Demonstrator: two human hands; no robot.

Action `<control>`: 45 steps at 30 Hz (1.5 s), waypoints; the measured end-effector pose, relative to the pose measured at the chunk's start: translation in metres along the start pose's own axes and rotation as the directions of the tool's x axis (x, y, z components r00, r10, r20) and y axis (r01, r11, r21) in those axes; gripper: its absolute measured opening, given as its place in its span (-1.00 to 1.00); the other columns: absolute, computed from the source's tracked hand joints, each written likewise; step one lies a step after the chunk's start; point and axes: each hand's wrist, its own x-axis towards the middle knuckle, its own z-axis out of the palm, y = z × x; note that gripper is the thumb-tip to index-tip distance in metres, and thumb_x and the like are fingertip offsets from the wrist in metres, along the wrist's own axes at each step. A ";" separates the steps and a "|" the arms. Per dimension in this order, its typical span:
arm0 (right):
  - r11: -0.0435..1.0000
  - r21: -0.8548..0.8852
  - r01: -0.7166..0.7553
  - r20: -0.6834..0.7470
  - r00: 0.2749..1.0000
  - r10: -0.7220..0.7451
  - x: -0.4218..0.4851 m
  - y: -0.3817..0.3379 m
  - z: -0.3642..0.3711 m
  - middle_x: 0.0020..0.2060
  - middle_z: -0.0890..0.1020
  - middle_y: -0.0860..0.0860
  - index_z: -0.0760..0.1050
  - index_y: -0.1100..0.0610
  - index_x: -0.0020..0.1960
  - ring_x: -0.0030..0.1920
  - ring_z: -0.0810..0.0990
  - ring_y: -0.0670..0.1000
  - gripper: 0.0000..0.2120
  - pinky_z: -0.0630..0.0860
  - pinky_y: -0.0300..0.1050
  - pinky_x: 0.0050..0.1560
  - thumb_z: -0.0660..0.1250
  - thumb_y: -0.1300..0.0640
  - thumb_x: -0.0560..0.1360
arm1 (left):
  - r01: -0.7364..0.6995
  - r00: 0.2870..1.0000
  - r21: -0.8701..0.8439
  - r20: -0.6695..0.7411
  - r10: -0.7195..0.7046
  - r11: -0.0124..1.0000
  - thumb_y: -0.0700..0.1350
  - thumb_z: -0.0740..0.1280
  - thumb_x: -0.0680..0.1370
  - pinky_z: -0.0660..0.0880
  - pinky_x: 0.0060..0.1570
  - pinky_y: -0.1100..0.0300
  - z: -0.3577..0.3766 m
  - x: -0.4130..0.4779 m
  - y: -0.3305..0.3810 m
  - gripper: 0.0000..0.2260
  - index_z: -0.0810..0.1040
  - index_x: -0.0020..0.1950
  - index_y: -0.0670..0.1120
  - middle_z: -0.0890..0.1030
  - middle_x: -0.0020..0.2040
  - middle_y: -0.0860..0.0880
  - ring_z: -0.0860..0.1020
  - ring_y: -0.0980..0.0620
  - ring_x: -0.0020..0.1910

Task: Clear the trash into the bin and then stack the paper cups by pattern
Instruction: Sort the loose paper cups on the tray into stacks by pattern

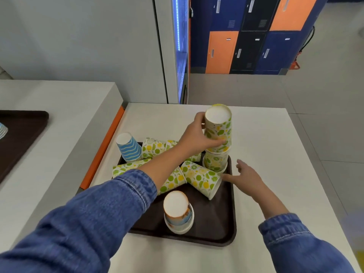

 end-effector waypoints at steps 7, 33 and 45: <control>0.948 -0.283 0.144 -0.096 0.979 -0.177 -0.045 -0.012 0.001 0.18 0.54 0.05 0.46 0.07 0.32 0.19 0.52 0.04 -0.56 0.39 -0.17 0.05 0.35 -0.05 0.48 | 0.038 0.967 0.178 0.242 -0.081 0.983 0.01 0.60 0.26 0.42 0.26 0.10 0.017 0.005 -0.036 -0.20 0.26 0.37 -0.04 0.44 0.33 -0.01 0.40 0.01 0.33; 0.623 -0.697 0.355 0.071 0.899 -0.432 -0.035 -0.028 0.069 0.25 0.42 0.11 0.13 0.16 0.48 0.22 0.41 0.14 -0.25 0.39 -0.04 0.18 0.34 0.00 0.39 | 0.225 0.966 0.650 -0.052 -0.253 0.726 0.10 0.47 0.37 0.27 0.28 0.11 -0.054 -0.136 -0.126 -0.28 0.30 0.45 -0.07 0.38 0.31 -0.07 0.31 -0.07 0.32; 0.734 0.171 0.658 -0.484 0.705 -0.519 -0.054 -0.090 -0.055 0.17 0.43 0.03 0.31 0.09 0.43 0.17 0.47 -0.07 -0.24 0.49 -0.21 0.17 0.54 0.14 0.31 | 0.216 0.932 0.230 -0.339 -0.130 0.949 -0.07 0.58 0.30 0.32 0.13 0.28 -0.117 -0.134 -0.039 -0.31 0.38 0.36 0.03 0.36 0.19 0.05 0.37 0.16 0.16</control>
